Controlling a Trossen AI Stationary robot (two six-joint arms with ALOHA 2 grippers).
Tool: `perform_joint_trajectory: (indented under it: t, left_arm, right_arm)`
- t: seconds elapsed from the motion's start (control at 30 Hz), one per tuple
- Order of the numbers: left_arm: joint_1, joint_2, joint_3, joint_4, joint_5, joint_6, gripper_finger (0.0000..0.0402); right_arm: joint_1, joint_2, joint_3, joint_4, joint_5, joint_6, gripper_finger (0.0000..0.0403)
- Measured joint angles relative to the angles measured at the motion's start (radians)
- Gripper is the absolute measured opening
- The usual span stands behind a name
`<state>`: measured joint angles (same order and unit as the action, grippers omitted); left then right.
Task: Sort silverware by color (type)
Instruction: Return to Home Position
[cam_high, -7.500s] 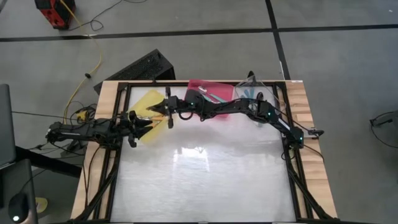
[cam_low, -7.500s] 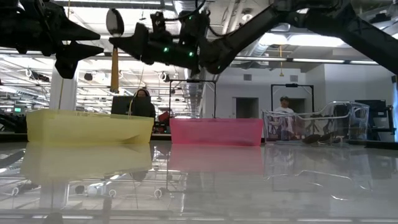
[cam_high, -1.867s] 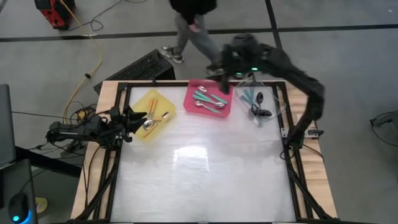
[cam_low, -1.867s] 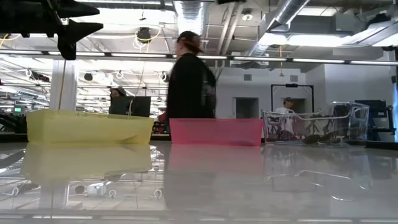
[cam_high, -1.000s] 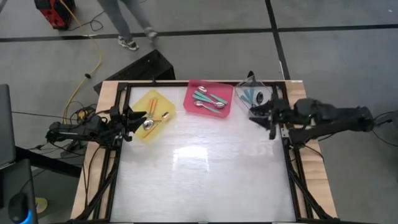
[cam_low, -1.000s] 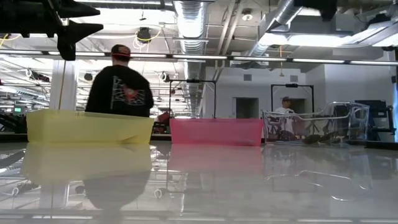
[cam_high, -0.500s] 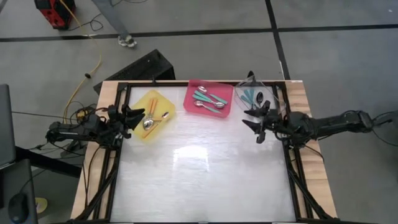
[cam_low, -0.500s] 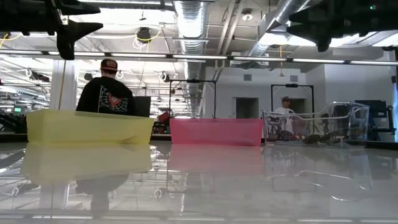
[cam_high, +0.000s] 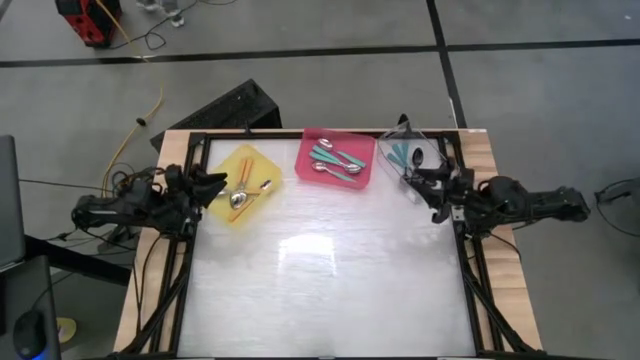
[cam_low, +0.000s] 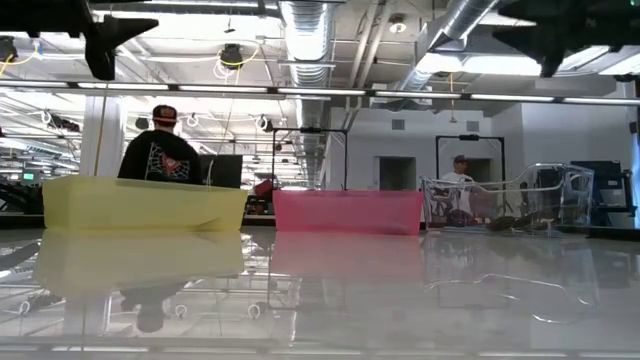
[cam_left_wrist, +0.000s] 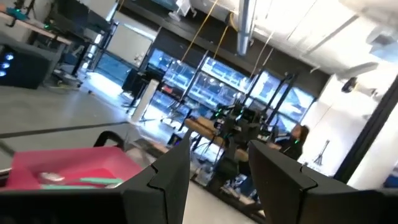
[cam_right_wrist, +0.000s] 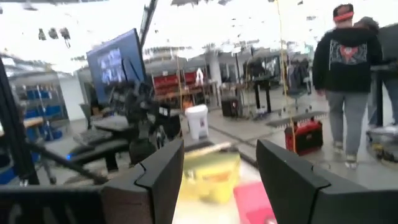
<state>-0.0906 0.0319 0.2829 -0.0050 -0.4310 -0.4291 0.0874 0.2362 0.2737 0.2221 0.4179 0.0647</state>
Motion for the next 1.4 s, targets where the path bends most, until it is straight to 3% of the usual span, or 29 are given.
perform_joint_trajectory:
  t: [0.3,0.73,1.0,1.4]
  left_arm:
    - [0.0,0.0,-0.002,-0.097,-0.071,-0.02,0.0148]
    - [0.0,0.0,-0.068,-0.022,-0.031,-0.014,0.0148]
    - [0.0,0.0,-0.068,-0.03,-0.023,-0.027,0.0148]
    - [0.0,0.0,-0.078,-0.024,-0.082,0.017,0.0148]
  right_arm:
    - [0.032,-0.166,-0.001,-0.234,0.009,0.027,0.0226]
    - [0.032,-0.2,-0.001,-0.352,0.011,0.068,0.0226]
    - [0.032,-0.2,-0.001,-0.382,0.011,0.086,0.0226]
    - [0.028,-0.2,-0.116,-0.246,0.011,0.112,0.0227]
